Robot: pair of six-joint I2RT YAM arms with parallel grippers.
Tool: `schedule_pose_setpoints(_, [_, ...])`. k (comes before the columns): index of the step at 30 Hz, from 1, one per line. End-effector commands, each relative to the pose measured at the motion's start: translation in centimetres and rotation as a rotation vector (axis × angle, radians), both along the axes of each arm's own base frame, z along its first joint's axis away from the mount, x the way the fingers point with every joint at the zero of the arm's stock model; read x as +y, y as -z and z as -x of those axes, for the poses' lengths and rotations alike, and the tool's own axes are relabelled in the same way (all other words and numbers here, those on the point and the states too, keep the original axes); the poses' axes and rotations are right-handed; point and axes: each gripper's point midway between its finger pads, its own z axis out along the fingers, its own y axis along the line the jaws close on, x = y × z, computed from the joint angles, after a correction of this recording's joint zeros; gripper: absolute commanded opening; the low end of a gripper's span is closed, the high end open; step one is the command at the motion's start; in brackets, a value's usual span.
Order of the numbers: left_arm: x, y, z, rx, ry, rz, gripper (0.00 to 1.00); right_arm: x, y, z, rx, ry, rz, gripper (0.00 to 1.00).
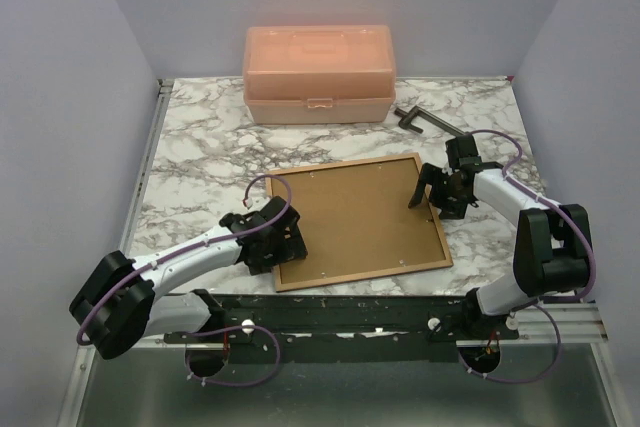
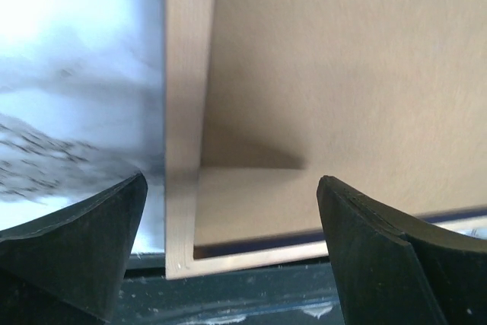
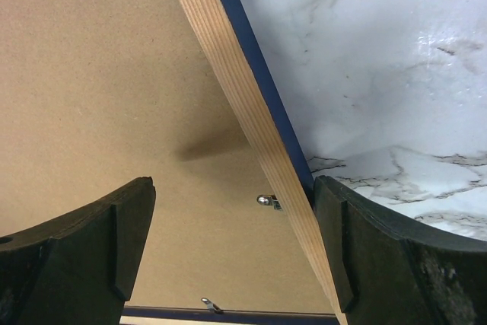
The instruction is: Put the photo into the frame
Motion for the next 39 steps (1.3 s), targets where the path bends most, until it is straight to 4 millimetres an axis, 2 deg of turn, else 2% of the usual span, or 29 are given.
schedule_pose_setpoints(1, [2.1, 0.0, -2.8, -0.037, -0.043, -0.043, 0.97, 1.2, 0.3, 1.4, 0.054, -0.015, -0.058, 0.92])
schedule_pose_setpoints(6, [3.6, -0.3, -5.7, -0.062, -0.081, -0.083, 0.97, 1.3, 0.4, 1.5, 0.055, -0.018, -0.063, 0.92])
schedule_pose_setpoints(15, [3.9, -0.4, -10.7, -0.078, -0.102, -0.117, 0.90, 1.5, 0.5, 1.6, 0.064, -0.023, -0.075, 0.92])
schedule_pose_setpoints(24, [4.7, 0.1, -13.8, -0.082, -0.117, -0.146, 0.79, 1.6, 0.8, 1.7, 0.072, -0.026, -0.077, 0.92])
schedule_pose_setpoints(33, [4.5, 0.8, -14.1, -0.066, -0.124, -0.145, 0.58, 1.7, 0.9, 1.8, 0.077, -0.030, -0.083, 0.92])
schedule_pose_setpoints(35, [4.4, 1.2, -14.1, -0.055, -0.126, -0.142, 0.50, 1.7, 0.9, 1.8, 0.077, -0.032, -0.083, 0.92])
schedule_pose_setpoints(39, [4.3, 2.2, -13.8, -0.027, -0.126, -0.142, 0.24, 1.8, 0.9, 1.9, 0.078, -0.034, -0.087, 0.92])
